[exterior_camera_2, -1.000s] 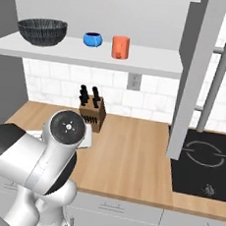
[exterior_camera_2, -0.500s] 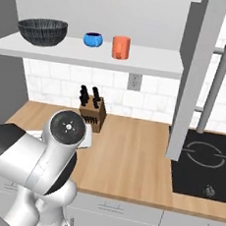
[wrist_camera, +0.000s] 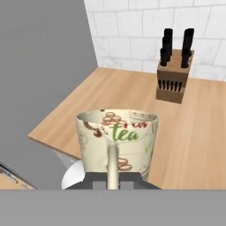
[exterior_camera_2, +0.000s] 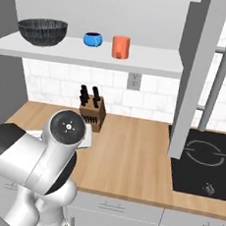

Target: Gather all objects into one cabinet and sort the glasses and bowls to opposite sides.

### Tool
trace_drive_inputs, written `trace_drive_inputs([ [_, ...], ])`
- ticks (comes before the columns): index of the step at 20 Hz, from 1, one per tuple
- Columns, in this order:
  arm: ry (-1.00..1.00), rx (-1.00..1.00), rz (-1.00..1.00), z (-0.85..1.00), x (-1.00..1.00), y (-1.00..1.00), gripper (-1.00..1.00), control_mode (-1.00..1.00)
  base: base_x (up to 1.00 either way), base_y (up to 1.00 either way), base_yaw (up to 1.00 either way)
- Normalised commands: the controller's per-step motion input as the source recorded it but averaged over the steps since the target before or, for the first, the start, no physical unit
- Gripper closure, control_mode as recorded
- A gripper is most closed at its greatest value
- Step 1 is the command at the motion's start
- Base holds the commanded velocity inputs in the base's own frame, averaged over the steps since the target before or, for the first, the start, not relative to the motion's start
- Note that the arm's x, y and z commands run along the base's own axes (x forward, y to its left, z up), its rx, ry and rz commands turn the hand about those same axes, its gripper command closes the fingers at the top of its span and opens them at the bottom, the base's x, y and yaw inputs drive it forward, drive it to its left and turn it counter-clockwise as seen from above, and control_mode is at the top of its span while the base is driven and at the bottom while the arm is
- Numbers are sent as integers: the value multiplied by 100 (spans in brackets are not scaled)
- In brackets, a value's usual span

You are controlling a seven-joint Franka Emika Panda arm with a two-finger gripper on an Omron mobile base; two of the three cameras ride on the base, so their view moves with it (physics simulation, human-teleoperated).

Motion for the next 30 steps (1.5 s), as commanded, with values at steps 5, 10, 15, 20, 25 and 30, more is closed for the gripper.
trace_drive_inputs([
  [5,0,0,0,0,0,0,100,100,0,0,0],
  [10,-2,0,-12,11,-1,15,100,-100,0,0,0],
  [15,-11,0,-40,48,0,55,100,-100,0,0,0],
  [20,-10,2,-37,52,-19,26,100,-100,0,0,0],
  [25,-17,3,-17,40,-55,-3,100,-100,0,0,0],
  [30,-28,1,-5,34,-23,-10,100,-100,0,0,0],
])
